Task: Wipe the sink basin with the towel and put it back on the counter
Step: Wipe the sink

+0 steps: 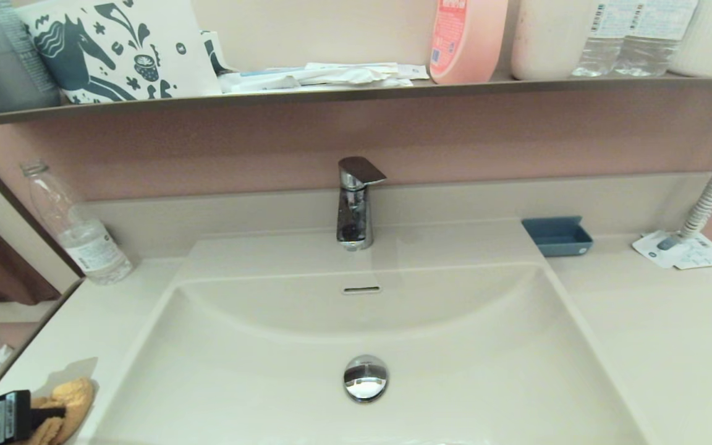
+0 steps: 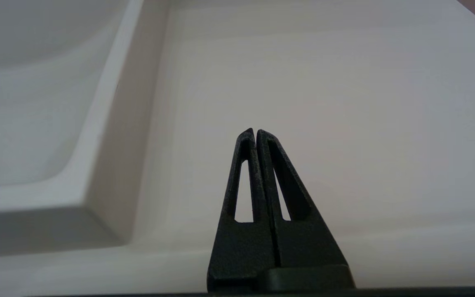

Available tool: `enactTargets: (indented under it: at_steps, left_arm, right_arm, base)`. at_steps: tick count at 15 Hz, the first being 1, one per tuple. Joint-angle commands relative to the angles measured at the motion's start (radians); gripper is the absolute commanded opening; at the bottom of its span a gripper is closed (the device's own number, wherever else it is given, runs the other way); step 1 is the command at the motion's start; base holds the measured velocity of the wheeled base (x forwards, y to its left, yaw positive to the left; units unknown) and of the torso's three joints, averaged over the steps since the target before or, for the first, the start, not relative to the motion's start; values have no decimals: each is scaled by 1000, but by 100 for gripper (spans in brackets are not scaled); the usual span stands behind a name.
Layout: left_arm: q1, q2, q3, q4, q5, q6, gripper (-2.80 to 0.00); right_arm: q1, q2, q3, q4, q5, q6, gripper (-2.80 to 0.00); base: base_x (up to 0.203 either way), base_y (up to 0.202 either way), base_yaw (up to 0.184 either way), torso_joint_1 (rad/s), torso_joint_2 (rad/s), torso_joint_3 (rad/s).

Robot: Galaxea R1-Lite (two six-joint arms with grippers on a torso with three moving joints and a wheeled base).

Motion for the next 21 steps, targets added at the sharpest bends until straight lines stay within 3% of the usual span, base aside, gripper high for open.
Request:
enactTargets:
  at_steps: [1, 5, 13, 15, 17, 21]
  left_arm:
    - [3, 14, -18, 10, 5, 2, -280]
    - [0, 23, -86, 9, -58, -1, -280]
    - [-35, 221, -276, -19, -64, -8, -280]
    - [-61, 272, -318, -68, -63, -45, -280]
    - [-123, 322, -351, -136, -57, -127, -280]
    - [-241, 408, -455, -197, -4, -205, -280]
  right_arm:
    - [0, 1, 0, 0, 0, 1, -280]
    - [0, 1, 0, 0, 0, 0, -280]
    - [0, 1, 0, 0, 0, -1, -280]
    - [0, 1, 0, 0, 0, 1, -280]
    - [0, 1, 0, 0, 0, 1, -280]
    - [0, 1, 0, 0, 0, 1, -280]
  base:
    - [0, 0, 0, 0, 0, 0]
    - [0, 0, 0, 0, 0, 0]
    - [0, 0, 0, 0, 0, 0]
    - [0, 0, 0, 0, 0, 0]
    - [0, 0, 0, 0, 0, 0]
    - [0, 0, 0, 0, 0, 0]
